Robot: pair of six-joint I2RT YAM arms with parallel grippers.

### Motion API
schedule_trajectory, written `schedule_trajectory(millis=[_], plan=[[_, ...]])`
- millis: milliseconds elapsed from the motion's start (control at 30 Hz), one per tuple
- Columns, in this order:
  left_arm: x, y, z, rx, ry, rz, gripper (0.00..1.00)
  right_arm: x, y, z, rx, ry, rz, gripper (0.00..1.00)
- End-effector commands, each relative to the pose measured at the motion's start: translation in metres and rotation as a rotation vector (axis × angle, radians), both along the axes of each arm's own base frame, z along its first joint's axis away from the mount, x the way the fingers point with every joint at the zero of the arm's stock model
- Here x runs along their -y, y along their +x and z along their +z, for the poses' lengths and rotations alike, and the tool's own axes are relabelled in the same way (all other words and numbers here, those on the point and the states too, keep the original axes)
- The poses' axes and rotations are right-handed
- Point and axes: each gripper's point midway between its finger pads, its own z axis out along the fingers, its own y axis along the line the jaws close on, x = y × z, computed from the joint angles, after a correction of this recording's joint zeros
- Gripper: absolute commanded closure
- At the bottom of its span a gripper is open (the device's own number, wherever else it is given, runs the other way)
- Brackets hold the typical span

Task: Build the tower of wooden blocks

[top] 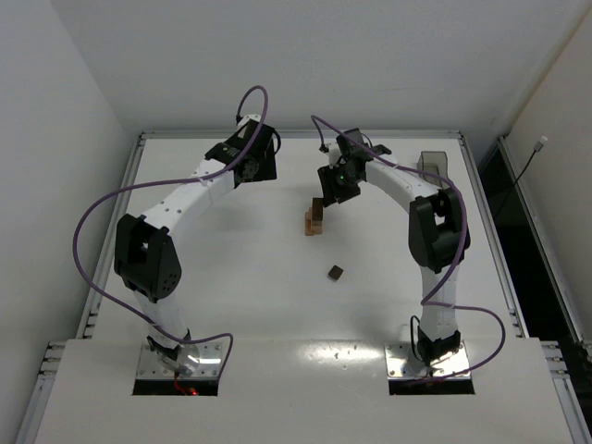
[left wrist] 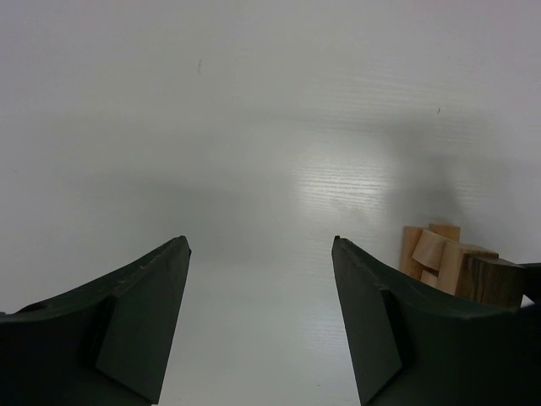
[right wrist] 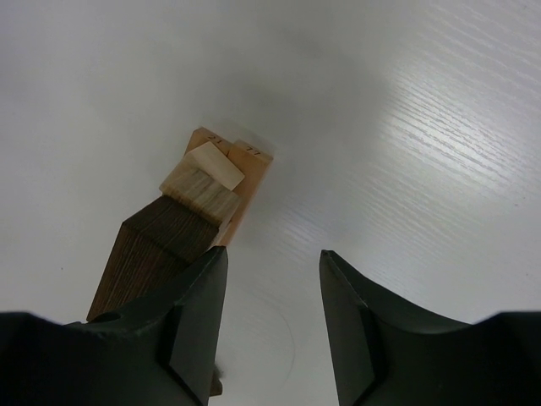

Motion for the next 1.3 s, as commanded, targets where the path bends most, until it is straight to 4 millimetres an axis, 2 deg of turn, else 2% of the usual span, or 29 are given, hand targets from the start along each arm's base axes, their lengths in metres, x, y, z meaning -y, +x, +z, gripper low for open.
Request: schedule_trajectory(millis=[0,400,500,567,633,700,767,800,833,867,900,933,1000,1067,1100,1200,1267], plan=[[-0.003,0.005,0.015,0.044,-0.025,0.008,0.35,-0.007,0.011,0.012,0.031,0.025,-0.008,0.55],[-0.002,0.004,0.015,0.042,-0.031,0.002,0.35,-0.005,0.012,0.012,0.035,0.015,-0.014,0.52],[-0.002,0.004,0.015,0.042,-0.031,0.002,0.35,0.002,0.013,0.013,0.045,-0.012,-0.04,0.57],[-0.004,0.003,0.011,0.036,-0.021,0.008,0.35,0.015,0.009,0.014,0.049,-0.044,-0.076,0.65],[-0.005,0.002,0.007,0.027,-0.016,0.008,0.35,0.031,0.01,0.025,0.087,-0.051,-0.113,0.68],[-0.008,0.0,0.008,0.029,-0.009,0.016,0.35,0.038,0.005,0.034,0.105,-0.04,-0.113,0.73],[-0.013,-0.002,-0.001,0.013,0.006,0.019,0.35,0.037,-0.016,0.042,0.118,-0.018,-0.017,0.74],[-0.015,-0.003,-0.002,0.007,-0.007,0.014,0.33,0.035,-0.027,0.042,0.116,-0.005,0.035,0.71],[-0.022,-0.004,-0.009,-0.016,-0.001,0.014,0.27,0.032,-0.051,0.03,0.082,-0.003,0.141,0.69],[-0.025,-0.005,-0.014,-0.029,0.001,0.008,0.18,0.031,-0.061,0.038,0.106,0.014,0.194,0.66],[-0.025,-0.004,-0.015,-0.04,-0.022,-0.003,0.16,0.032,-0.085,0.024,0.055,0.001,0.242,0.62],[-0.029,-0.006,-0.021,-0.059,-0.015,-0.011,0.14,0.027,-0.1,0.021,0.045,0.022,0.319,0.6],[-0.044,-0.004,-0.027,-0.077,-0.029,0.013,0.1,0.032,-0.13,0.013,0.013,0.038,0.379,0.56],[-0.056,-0.006,-0.032,-0.095,-0.037,0.024,0.08,0.034,-0.149,0.008,0.011,0.056,0.453,0.56],[-0.055,-0.006,-0.032,-0.097,-0.043,0.018,0.08,0.037,-0.164,0.001,-0.013,0.048,0.476,0.56],[-0.058,-0.004,-0.027,-0.082,-0.056,0.024,0.08,0.036,-0.186,-0.009,-0.031,0.046,0.564,0.55],[-0.059,-0.004,-0.027,-0.082,-0.049,0.017,0.08,0.035,-0.184,-0.005,0.018,0.026,0.581,0.55]])
